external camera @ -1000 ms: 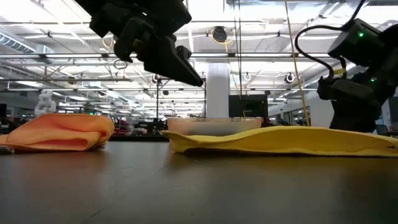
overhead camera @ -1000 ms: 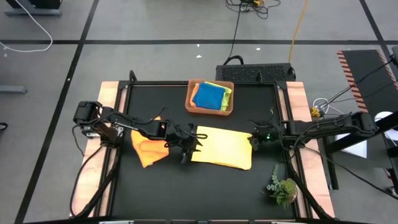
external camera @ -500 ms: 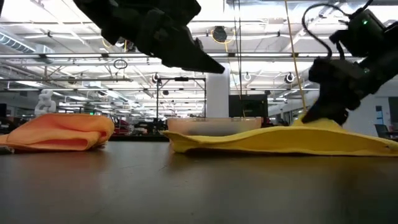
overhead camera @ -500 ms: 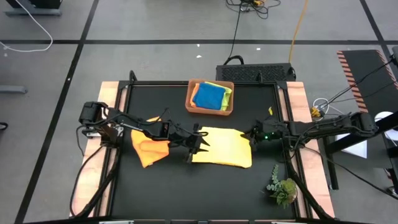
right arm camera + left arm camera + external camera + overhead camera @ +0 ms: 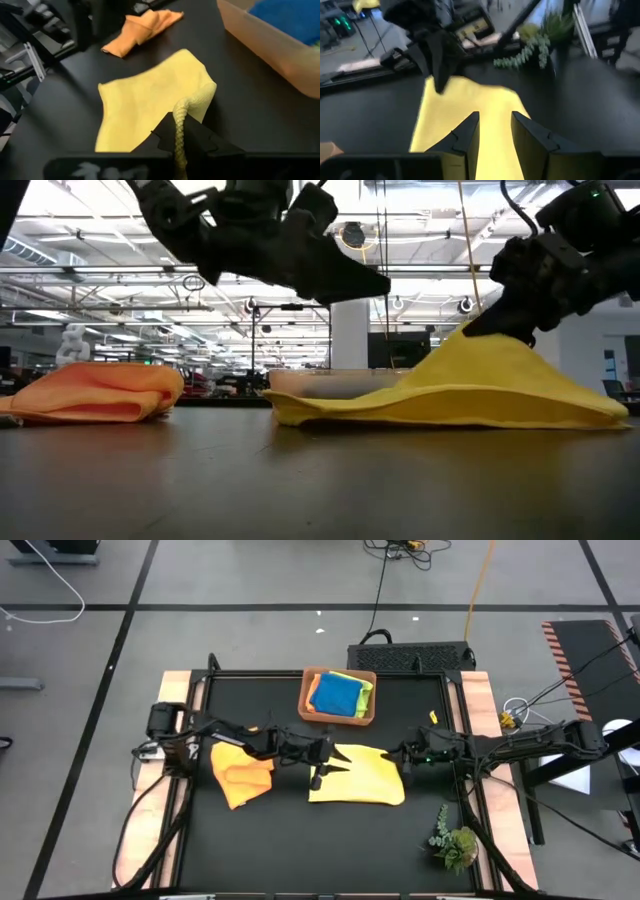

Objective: Fold microfiber towels
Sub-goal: Fold the yellow microfiber towel

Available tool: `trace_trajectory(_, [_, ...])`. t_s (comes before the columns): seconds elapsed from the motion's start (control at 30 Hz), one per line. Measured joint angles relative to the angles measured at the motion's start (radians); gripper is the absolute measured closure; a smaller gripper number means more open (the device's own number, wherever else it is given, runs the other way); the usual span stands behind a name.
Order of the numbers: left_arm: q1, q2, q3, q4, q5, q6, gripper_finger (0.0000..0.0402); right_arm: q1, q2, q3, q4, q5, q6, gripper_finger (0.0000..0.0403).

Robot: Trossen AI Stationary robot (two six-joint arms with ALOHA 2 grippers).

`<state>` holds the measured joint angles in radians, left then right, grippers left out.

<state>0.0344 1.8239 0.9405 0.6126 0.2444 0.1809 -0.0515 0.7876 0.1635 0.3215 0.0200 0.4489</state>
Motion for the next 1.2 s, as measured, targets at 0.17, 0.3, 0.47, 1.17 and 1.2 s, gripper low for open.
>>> trace_trajectory(0.17, [0.034, 0.087, 0.042, 0.066, 0.03, -0.083, 0.0288, 0.007, 0.0, 0.0, 0.09, -0.027, -0.051, 0.0395])
trace_trajectory(0.3, [0.044, 0.157, 0.119, 0.071, 0.044, -0.105, 0.0288, 0.03, 0.0, 0.001, 0.159, -0.025, -0.092, 0.0395])
trace_trajectory(0.47, [0.046, 0.203, 0.211, 0.049, 0.033, -0.115, 0.0288, 0.049, 0.01, 0.002, 0.167, -0.023, -0.095, 0.0395])
trace_trajectory(1.17, [0.046, 0.21, 0.385, -0.21, 0.058, -0.105, 0.0288, 0.08, 0.046, 0.002, 0.236, -0.019, -0.177, 0.0396])
trace_trajectory(1.2, [0.046, 0.21, 0.385, -0.21, 0.066, -0.106, 0.0289, 0.08, 0.046, 0.002, 0.236, -0.019, -0.177, 0.0396])
